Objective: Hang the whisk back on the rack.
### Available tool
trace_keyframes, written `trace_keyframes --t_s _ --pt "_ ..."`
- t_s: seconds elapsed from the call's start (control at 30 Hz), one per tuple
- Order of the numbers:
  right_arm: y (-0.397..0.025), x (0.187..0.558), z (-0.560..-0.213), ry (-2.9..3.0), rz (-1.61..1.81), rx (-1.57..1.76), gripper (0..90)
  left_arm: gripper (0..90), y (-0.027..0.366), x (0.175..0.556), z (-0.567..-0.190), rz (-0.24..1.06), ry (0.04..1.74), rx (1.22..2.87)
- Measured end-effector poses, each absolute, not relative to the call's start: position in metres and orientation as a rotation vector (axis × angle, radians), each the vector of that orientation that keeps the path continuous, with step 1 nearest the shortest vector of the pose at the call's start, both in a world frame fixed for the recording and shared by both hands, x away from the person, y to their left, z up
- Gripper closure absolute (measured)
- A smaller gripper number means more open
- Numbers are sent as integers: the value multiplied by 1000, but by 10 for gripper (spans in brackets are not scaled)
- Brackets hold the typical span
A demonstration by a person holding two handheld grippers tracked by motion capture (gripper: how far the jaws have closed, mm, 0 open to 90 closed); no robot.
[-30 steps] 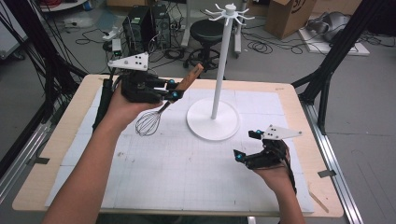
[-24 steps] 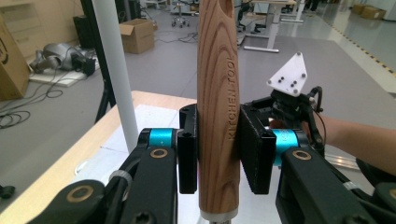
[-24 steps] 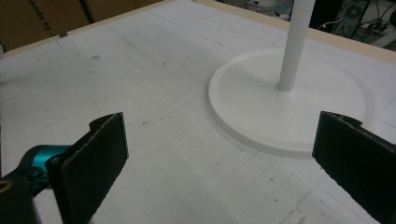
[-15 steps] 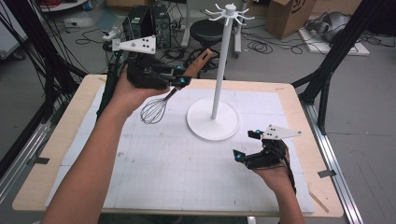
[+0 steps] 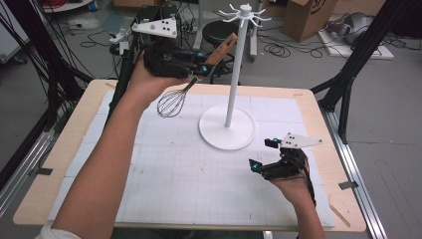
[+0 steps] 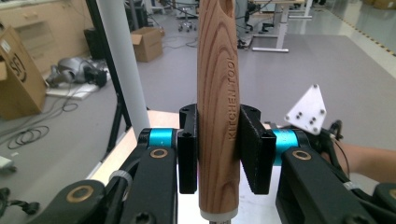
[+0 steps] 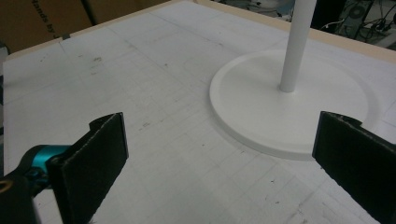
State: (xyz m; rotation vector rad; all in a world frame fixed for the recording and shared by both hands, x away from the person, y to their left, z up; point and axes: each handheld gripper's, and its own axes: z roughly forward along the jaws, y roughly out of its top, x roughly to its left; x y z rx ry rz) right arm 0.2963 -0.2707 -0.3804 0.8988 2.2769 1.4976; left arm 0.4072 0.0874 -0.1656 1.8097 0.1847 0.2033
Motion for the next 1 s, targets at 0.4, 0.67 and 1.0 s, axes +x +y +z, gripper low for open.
trace_keyframes --t_s 0.4,0.67,1.0 --pt "-272 298 -381 2276 1510 908 23 706 78 417 -154 231 203 1813" --pt "-274 299 -382 2274 1516 911 23 706 69 423 -152 243 209 1824" --pt "-277 299 -382 2268 1525 917 23 706 66 431 -157 245 253 1834"
